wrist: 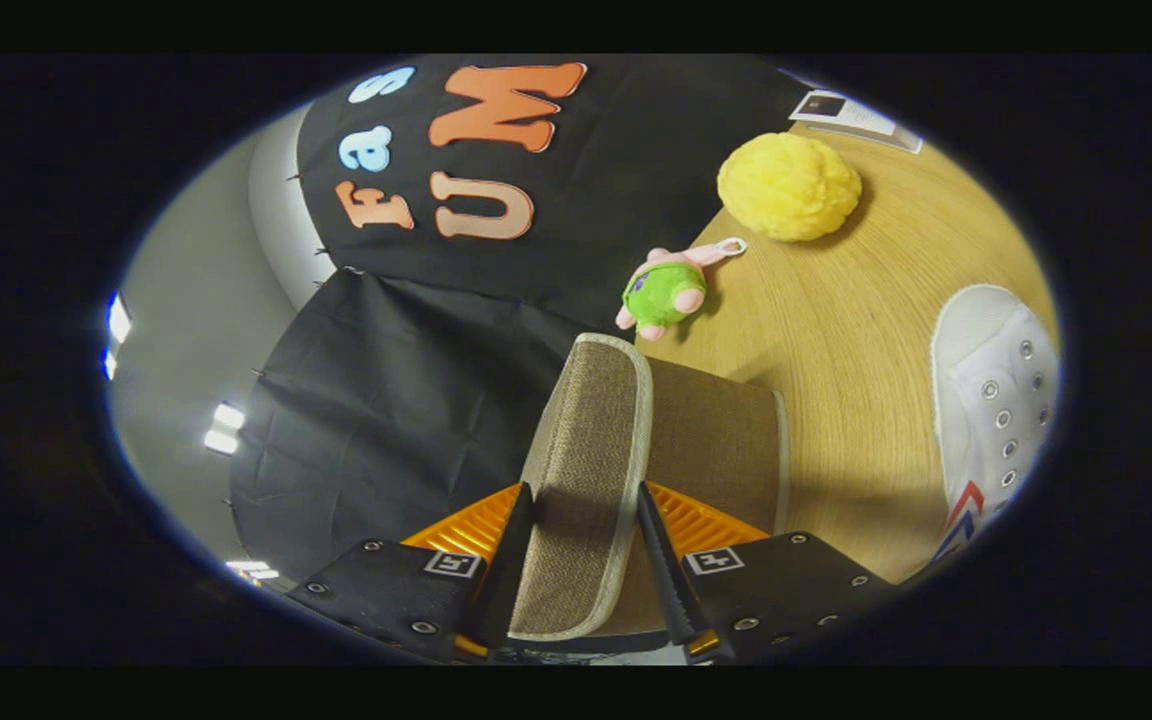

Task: Open the storage box then place both shoes into the box .Put the left shoe in first, then the right shoe, with the right side of both shoes facing outward in a uniform manner.

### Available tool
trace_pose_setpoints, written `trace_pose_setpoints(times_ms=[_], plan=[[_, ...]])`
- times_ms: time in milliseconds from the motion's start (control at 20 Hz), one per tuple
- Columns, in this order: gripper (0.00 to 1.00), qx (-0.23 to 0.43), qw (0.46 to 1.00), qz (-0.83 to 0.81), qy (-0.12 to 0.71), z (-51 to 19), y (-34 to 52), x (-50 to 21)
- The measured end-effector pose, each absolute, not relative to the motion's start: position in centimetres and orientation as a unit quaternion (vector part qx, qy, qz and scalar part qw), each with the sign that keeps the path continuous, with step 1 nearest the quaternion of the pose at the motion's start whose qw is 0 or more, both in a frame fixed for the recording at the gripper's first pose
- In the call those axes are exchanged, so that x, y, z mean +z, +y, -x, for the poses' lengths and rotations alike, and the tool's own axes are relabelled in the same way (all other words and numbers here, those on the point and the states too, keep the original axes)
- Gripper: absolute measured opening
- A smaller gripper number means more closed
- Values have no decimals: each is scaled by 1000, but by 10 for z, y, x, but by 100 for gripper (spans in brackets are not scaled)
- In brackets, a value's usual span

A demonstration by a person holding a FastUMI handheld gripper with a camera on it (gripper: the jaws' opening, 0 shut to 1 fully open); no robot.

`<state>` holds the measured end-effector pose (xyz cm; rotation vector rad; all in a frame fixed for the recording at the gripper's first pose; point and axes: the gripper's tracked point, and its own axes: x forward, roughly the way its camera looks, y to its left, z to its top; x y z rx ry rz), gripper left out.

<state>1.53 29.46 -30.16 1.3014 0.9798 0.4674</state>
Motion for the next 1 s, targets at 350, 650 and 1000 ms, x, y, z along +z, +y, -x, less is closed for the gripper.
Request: trace_pose_setpoints(times_ms=[350, 650, 1000], plan=[[37, 170, 747, -484, 422, -29, 277, -287], [31, 187, 675, -558, 445, -18, 299, -288], [71, 211, 609, -619, 449, 6, 297, -298]])
